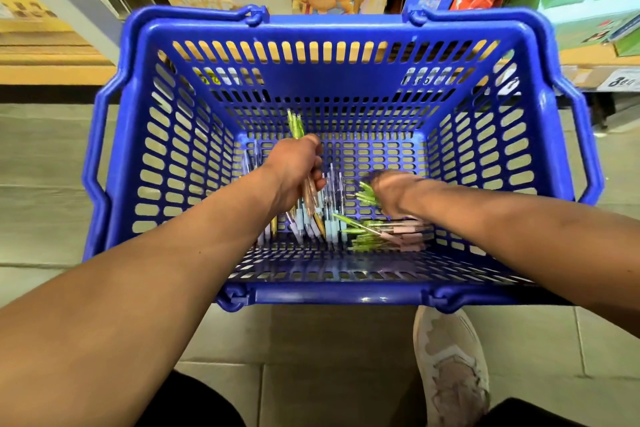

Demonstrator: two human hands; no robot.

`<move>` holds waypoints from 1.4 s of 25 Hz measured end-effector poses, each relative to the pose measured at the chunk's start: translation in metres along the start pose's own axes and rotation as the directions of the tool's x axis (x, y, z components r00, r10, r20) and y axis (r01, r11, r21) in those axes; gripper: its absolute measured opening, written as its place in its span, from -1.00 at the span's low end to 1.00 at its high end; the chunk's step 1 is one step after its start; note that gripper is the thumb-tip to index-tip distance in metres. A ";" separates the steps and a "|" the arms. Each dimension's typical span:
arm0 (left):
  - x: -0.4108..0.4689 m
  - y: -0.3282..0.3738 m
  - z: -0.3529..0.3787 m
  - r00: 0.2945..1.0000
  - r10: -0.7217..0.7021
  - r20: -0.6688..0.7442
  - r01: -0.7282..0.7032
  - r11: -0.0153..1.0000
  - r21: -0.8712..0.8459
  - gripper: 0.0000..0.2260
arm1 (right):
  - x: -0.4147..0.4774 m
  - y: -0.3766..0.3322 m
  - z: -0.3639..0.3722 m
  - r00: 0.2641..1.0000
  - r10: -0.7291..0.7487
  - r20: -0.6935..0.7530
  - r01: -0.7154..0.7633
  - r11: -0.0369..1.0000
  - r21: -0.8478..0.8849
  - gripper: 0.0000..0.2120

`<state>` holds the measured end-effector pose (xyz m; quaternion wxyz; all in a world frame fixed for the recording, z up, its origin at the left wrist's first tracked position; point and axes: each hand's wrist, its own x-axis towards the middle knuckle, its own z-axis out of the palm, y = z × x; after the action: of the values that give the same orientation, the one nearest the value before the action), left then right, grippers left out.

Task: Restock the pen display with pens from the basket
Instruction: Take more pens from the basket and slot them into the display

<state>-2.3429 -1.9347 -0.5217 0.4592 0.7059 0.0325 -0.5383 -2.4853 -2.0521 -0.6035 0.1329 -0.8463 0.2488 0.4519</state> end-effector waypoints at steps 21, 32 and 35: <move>-0.021 -0.001 0.029 0.970 -0.032 0.240 0.071 0.986 -0.154 -0.65 | -0.064 -0.027 -0.079 0.993 -0.102 -0.066 0.063 -0.032 0.997 -0.76; -0.028 0.006 0.026 0.960 -0.013 0.278 0.051 0.990 -0.129 -0.37 | -0.066 -0.044 -0.081 0.962 -0.256 -0.096 0.110 0.042 0.993 -0.60; -0.023 0.004 0.025 0.972 -0.001 0.236 0.037 0.989 -0.146 -0.32 | -0.068 -0.044 -0.078 0.948 -0.296 -0.121 0.146 0.066 0.987 -0.65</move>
<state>-2.3690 -1.9437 -0.5007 0.5062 0.6006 0.0250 -0.6184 -2.4385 -2.0298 -0.5032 0.7431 -0.5400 0.3462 0.1907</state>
